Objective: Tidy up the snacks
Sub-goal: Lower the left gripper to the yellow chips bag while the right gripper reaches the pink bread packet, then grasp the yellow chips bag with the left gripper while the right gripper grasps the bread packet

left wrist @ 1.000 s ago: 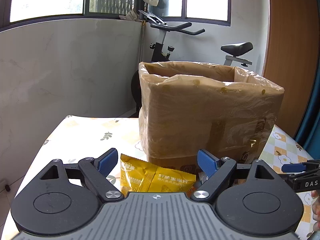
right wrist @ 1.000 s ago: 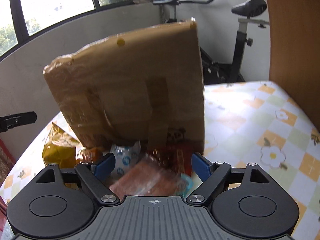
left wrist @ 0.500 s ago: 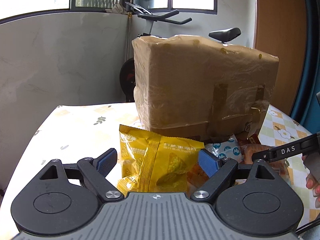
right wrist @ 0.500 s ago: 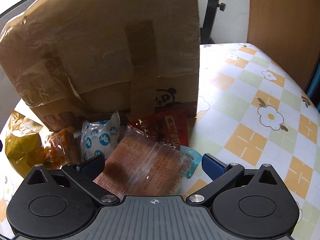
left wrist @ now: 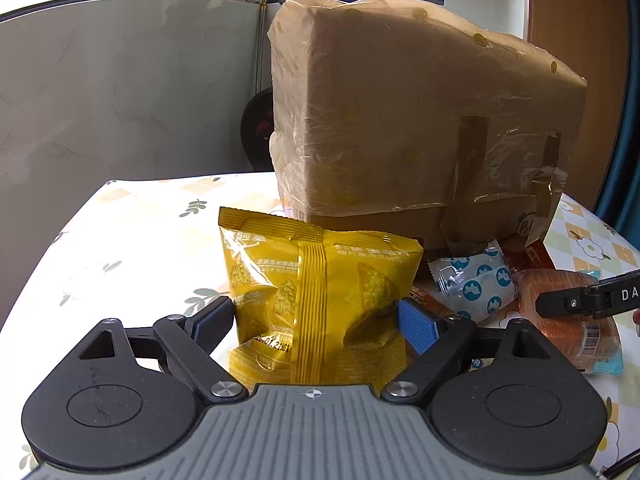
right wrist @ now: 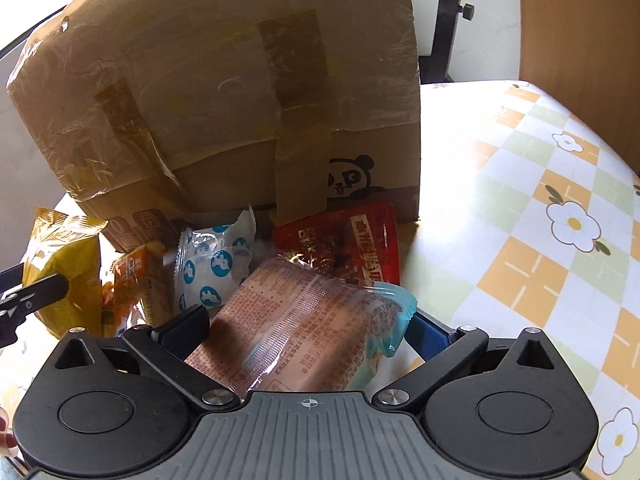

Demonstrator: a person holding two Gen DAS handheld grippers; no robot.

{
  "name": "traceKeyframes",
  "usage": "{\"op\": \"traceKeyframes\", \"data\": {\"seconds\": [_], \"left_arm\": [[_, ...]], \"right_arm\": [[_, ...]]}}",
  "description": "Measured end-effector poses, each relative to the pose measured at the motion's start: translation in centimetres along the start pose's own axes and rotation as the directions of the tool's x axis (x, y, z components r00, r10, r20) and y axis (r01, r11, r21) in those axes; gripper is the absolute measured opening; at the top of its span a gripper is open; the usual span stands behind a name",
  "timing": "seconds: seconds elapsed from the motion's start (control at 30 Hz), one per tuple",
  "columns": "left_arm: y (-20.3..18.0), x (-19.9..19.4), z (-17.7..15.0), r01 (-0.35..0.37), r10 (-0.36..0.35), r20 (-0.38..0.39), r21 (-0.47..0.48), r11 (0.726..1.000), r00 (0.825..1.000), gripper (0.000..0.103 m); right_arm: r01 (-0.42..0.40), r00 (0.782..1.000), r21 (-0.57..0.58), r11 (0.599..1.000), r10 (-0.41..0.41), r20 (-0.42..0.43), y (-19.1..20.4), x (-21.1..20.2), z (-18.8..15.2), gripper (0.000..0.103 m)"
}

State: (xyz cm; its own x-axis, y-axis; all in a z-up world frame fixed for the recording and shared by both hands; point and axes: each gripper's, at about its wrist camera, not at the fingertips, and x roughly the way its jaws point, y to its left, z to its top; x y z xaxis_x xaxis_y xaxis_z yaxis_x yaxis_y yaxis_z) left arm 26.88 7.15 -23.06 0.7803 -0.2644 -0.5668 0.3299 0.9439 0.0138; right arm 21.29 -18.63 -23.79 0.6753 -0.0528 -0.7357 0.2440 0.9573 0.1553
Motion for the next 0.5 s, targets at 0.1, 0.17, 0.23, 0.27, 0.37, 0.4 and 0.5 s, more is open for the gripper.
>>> {"op": "traceKeyframes", "data": {"seconds": [0.1,0.17,0.23,0.27,0.37,0.4,0.5], "left_arm": [[0.0,0.4,0.3,-0.009,0.009,-0.006,-0.03,1.0,1.0,0.091],[0.1,0.5,0.4,-0.016,0.015,-0.009,-0.057,0.998,1.0,0.087],[0.3,0.2,0.4,-0.025,0.026,0.005,-0.085,0.996,1.0,0.08],[0.2,-0.1,0.4,-0.038,0.039,0.007,-0.094,0.995,0.999,0.075],[0.1,-0.7,0.3,-0.05,0.051,0.005,-0.159,0.986,0.999,0.067],[0.0,-1.0,0.3,-0.042,0.044,0.01,-0.17,0.984,0.999,0.066],[-0.7,-1.9,0.0,-0.028,0.033,0.027,-0.167,0.986,0.999,0.066]], "right_arm": [[-0.008,1.0,-0.027,1.0,0.008,0.015,0.1,-0.3,-0.2,0.102],[-0.015,1.0,-0.043,0.999,0.016,0.024,0.0,-0.5,-0.4,0.102],[-0.023,0.999,-0.052,0.998,0.025,0.034,-0.1,-0.7,-0.6,0.102],[-0.027,0.999,-0.055,0.998,0.029,0.038,-0.1,-0.9,-0.7,0.102],[-0.038,0.998,-0.059,0.998,0.041,0.046,-0.4,-1.0,-0.9,0.102],[-0.041,0.998,-0.061,0.997,0.044,0.048,-0.4,-1.0,-0.9,0.102],[-0.041,0.998,-0.075,0.996,0.045,0.054,-0.2,-1.1,-1.0,0.102]]}}
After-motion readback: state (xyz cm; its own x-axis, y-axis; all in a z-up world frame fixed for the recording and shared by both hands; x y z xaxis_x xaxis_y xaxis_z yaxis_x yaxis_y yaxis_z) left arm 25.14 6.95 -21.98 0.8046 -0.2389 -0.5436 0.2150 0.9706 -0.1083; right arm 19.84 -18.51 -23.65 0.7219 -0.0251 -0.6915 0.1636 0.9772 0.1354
